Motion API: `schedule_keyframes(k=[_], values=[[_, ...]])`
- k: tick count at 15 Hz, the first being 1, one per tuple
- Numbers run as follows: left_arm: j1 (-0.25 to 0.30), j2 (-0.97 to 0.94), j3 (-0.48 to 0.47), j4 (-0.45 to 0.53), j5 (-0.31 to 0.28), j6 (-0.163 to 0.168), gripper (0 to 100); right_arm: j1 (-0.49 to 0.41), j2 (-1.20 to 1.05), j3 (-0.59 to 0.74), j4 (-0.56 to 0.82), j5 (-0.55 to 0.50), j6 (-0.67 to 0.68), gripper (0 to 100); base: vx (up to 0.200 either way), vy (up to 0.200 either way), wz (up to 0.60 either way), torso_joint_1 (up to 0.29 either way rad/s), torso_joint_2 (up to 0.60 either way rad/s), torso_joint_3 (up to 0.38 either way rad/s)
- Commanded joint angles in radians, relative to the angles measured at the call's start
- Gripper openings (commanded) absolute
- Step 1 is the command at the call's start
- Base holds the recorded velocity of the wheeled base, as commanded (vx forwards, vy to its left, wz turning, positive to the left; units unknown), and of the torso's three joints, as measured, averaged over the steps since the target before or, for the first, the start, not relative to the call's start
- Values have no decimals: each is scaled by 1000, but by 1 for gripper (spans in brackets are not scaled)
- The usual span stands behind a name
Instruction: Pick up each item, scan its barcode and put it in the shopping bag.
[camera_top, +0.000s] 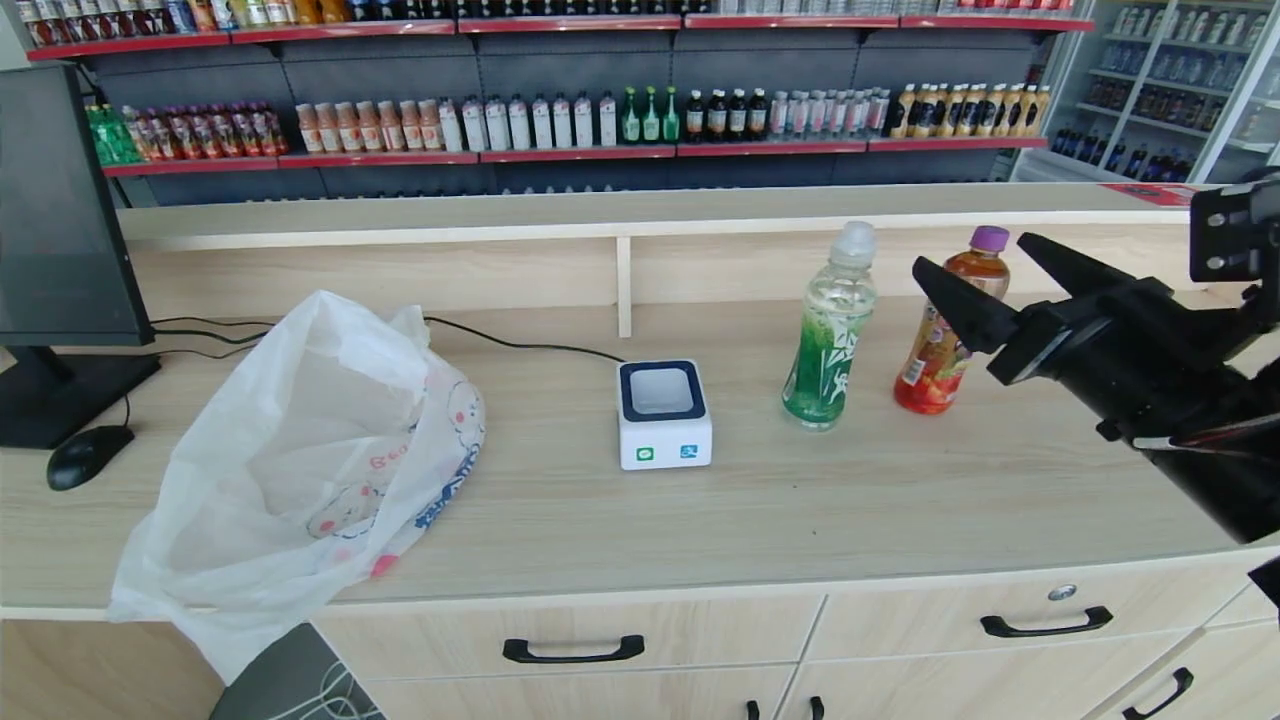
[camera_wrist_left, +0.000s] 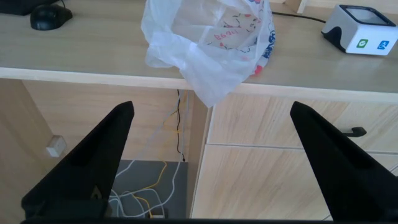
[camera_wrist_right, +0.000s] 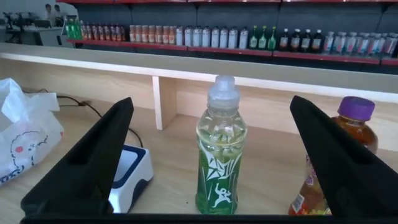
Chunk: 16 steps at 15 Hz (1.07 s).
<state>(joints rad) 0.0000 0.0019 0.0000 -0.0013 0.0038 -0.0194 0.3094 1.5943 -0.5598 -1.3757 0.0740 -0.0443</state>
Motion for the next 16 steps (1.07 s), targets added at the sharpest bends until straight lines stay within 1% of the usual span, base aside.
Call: schedule_keyframes(k=[1,3,4,5,7,16], values=[[0,0,0,0,1,-1,100,17,122,-15,-9,3,4,100,0,0,0,0,0,0],[0,0,0,0,1,-1,100,22,173,-69,-9,1,15,100,0,0,0,0,0,0],[0,0,0,0,1,-1,100,20,205,-131,-8,1,27,100,0,0,0,0,0,0],[0,0,0,0,1,-1,100,8,239,-163,-11,-5,38,100,0,0,0,0,0,0],[0,0,0,0,1,-1,100,-9,266,-169,-29,-14,38,100,0,0,0,0,0,0],[0,1,0,0,1,-1,100,-10,385,-233,-42,-22,67,100,0,0,0,0,0,0]])
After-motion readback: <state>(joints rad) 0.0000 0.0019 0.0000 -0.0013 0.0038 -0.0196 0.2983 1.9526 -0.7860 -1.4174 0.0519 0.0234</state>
